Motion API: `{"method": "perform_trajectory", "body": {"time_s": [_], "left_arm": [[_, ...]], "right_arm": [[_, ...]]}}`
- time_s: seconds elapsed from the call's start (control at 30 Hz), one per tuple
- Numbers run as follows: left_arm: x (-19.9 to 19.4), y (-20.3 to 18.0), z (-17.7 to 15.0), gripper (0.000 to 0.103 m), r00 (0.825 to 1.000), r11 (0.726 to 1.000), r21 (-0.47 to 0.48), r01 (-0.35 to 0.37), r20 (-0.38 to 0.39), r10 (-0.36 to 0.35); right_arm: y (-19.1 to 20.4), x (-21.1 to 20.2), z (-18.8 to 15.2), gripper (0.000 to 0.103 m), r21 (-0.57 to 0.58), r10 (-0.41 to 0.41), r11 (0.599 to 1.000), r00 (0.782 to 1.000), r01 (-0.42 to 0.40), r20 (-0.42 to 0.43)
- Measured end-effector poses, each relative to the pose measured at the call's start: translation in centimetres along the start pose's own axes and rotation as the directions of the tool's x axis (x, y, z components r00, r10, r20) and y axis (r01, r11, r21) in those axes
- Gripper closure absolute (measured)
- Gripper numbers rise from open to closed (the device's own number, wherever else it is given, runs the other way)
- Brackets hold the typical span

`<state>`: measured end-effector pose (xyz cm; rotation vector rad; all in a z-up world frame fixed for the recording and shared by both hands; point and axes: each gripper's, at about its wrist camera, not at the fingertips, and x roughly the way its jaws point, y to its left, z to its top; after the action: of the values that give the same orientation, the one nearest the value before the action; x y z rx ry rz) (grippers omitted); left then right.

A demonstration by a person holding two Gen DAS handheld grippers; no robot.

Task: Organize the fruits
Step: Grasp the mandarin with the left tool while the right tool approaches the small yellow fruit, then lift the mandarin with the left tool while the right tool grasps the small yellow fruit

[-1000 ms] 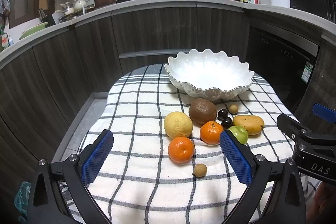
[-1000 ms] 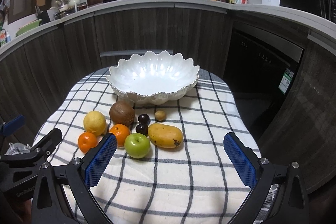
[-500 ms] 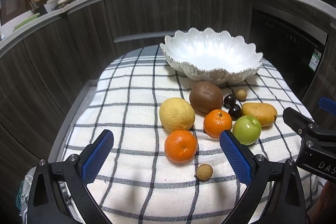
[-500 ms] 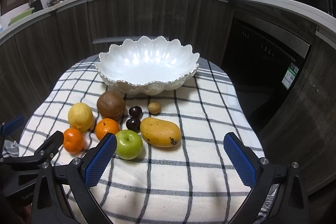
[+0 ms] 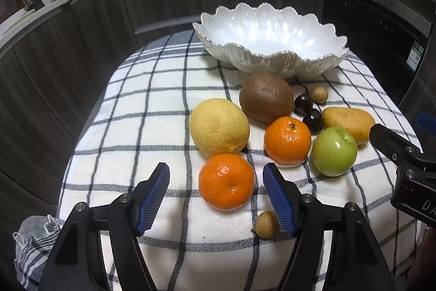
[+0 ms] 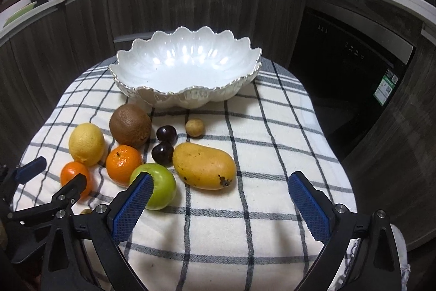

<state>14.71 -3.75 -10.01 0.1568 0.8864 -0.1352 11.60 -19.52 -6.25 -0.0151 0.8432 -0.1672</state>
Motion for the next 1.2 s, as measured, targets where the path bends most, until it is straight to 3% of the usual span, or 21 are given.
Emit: {"method": "perform_trajectory", "body": {"time_s": [0.3,0.5,1.1,1.2], "left_arm": [[1.3,-0.3,-0.4,0.045,0.999,1.000,0.004,0.021,-0.040,-0.021],[1.7,-0.3,-0.3,0.058,0.998,0.999,-0.002,0.040,-0.051,-0.040],[-1.2,3.2,-1.0,0.058,1.000,0.997,-0.078,-0.002,-0.025,0.000],[-2.1,4.3,-1.1,0.058,1.000,0.996,-0.093,-0.019,-0.010,0.018]], "right_arm": [[-0.2,1.3,-0.3,0.005,0.014,0.013,1.000,0.999,-0.012,-0.034],[0.1,1.3,-0.4,0.005,0.005,0.018,1.000,0.999,-0.018,-0.033],[2.6,0.5,-0.1,0.005,-0.040,0.052,0.998,0.998,-0.053,-0.028],[3.5,0.3,-0.1,0.014,-0.050,0.076,0.996,0.997,-0.077,-0.035]]}}
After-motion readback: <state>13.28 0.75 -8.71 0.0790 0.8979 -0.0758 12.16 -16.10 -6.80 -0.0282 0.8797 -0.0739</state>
